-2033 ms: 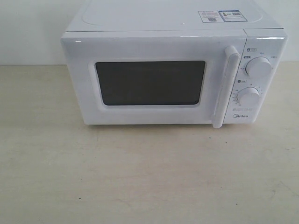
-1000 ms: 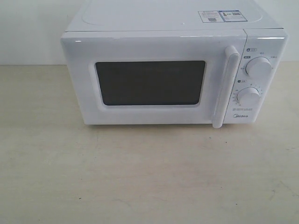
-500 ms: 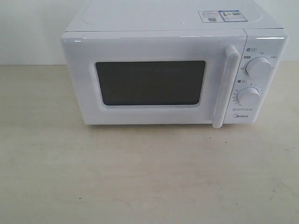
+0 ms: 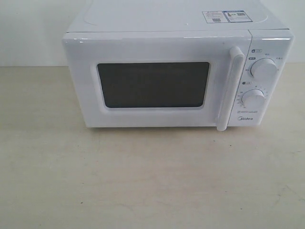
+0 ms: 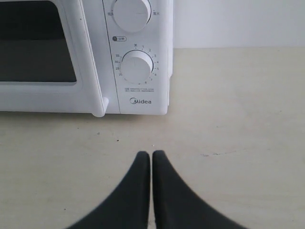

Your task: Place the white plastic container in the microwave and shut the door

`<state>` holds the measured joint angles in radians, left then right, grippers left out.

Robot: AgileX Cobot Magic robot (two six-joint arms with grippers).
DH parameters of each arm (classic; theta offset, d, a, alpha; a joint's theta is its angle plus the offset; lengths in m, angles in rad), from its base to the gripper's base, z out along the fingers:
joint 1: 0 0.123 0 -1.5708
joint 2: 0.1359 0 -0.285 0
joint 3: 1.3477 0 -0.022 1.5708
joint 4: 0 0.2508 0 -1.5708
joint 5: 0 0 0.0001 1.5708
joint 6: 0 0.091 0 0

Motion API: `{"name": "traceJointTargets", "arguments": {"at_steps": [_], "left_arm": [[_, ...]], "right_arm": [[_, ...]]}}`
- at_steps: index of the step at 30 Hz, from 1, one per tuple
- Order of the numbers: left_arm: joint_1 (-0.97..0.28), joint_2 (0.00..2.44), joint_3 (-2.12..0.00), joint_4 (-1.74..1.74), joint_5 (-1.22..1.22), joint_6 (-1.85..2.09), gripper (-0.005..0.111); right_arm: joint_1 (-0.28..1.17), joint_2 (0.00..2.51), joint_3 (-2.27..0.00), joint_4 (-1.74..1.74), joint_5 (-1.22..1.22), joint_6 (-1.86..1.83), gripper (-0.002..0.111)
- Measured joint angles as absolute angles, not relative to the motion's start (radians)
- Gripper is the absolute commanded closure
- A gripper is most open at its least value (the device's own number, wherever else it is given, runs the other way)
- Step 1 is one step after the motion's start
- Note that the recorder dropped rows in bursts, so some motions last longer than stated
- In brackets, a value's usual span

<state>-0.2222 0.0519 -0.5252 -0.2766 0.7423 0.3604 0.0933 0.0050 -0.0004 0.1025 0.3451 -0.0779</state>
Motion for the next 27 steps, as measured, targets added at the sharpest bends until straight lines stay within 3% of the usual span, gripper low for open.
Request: {"name": "traceJointTargets", "arguments": {"at_steps": [15,27], "left_arm": [[-0.103,0.005,-0.366,-0.238,0.542,0.335,0.102],[-0.090,0.002,-0.274,-0.224,0.497,0.324,0.102]], "right_arm": [[0.093,0.005,0.001,0.104,0.345,-0.076,0.108],[0.093,0.005,0.001,0.104,0.345,-0.076,0.108]]}}
